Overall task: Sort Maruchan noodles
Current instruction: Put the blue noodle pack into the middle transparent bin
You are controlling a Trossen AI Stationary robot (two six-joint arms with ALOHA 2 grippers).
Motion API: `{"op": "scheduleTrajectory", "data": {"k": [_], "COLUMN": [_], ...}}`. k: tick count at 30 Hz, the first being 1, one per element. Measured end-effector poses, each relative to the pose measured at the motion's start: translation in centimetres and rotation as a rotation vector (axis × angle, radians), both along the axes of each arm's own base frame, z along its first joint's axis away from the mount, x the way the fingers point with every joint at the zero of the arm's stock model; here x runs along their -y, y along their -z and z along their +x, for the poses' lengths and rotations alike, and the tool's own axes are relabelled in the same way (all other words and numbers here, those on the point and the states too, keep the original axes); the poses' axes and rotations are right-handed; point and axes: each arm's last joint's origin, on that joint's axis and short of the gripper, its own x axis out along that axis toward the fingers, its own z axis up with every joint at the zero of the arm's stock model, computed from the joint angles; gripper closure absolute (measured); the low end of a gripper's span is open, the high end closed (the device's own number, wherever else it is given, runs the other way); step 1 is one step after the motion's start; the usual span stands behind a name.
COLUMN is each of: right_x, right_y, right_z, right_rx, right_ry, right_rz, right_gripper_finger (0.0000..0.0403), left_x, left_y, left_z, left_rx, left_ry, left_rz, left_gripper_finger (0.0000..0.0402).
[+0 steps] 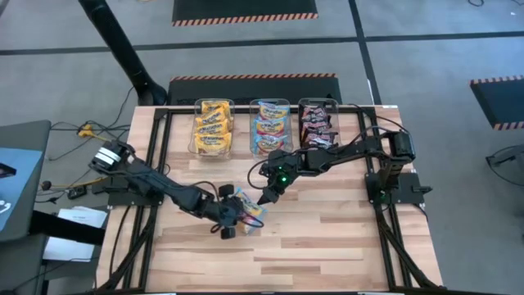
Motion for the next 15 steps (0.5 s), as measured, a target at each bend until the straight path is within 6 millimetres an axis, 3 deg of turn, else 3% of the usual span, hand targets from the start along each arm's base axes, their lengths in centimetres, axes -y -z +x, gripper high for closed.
{"op": "scheduleTrajectory", "data": {"k": [9, 15], "right_x": [0.12, 0.12], "right_y": [-0.02, 0.00], "right_z": [0.00, -0.01], "right_rx": [0.001, -0.014], "right_ry": [0.003, 0.017], "right_rz": [-0.001, 0.017], "right_gripper_finger": [0.0182, 0.0182], "left_x": [0.02, 0.07], "left_y": [1.19, 1.24], "left_z": [0.15, 0.25], "left_rx": [-0.040, -0.032], "left_ry": [-0.040, -0.020], "left_rz": [0.016, 0.018], "left_gripper_finger": [0.0286, 0.0374]}}
